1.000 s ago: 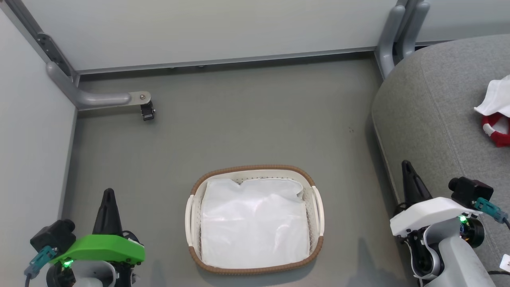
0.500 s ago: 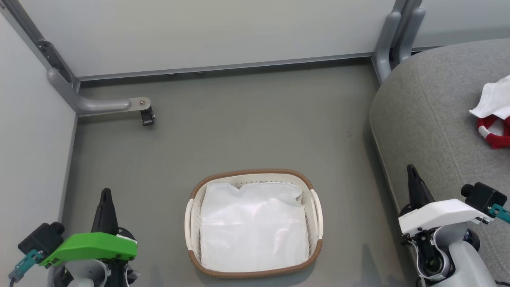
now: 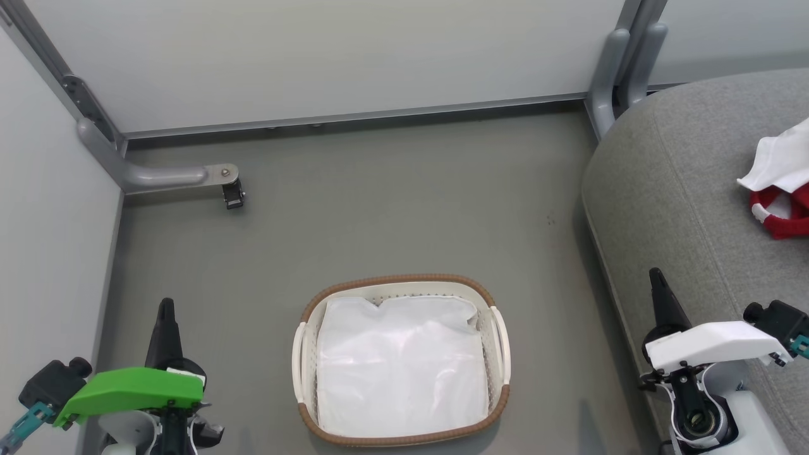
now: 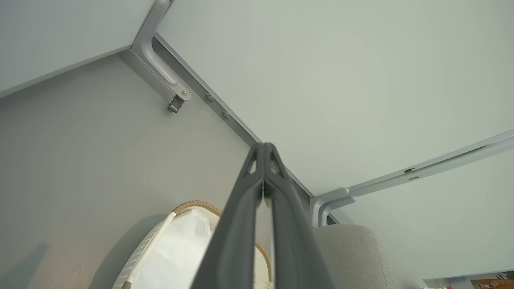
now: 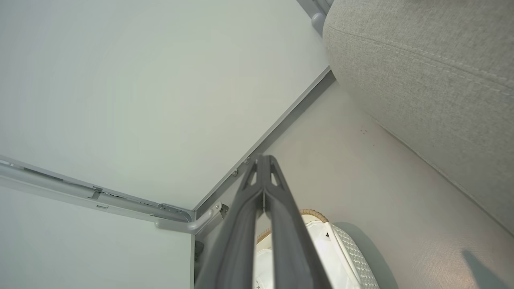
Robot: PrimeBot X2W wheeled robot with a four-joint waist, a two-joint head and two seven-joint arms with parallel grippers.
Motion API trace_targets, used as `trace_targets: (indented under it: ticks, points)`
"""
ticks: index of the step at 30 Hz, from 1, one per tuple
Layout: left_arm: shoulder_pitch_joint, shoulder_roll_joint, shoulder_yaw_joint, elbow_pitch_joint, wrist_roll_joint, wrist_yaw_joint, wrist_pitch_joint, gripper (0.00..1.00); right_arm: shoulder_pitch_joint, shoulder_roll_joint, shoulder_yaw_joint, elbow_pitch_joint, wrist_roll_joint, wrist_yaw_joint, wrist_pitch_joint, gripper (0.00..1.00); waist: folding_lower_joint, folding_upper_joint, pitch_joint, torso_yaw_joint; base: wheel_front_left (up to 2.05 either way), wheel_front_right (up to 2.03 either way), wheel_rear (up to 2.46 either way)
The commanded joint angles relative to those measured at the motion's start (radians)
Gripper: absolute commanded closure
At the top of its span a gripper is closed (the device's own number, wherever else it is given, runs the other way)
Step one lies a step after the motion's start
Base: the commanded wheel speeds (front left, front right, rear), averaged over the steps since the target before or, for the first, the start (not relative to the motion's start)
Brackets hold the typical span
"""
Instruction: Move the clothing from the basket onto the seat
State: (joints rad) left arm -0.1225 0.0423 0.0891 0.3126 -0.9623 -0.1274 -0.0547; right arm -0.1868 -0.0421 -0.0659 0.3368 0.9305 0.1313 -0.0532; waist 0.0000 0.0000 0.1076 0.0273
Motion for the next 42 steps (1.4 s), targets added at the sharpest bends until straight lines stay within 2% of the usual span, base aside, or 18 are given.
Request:
trace_targets:
  ticks: [1,20,42]
  points:
    - [0.009,0.007,0.002,-0.015,-0.033,-0.002,0.007,1.0,0.008,-0.006,-0.006,-0.016,0.033,0.0,0.007,1.0,0.0,0.0,-0.002,-0.001,0.0,0.0,0.0]
    - [0.013,0.009,0.012,-0.036,-0.252,-0.003,0.065,1.0,0.033,-0.008,-0.022,-0.045,0.263,-0.001,0.065,1.0,0.0,0.0,-0.032,-0.008,0.0,0.0,0.0]
    - [0.016,0.01,0.02,-0.051,-0.441,-0.004,0.116,1.0,0.056,-0.009,-0.036,-0.07,0.462,0.0,0.115,1.0,0.0,0.0,-0.062,-0.016,0.0,0.0,0.0]
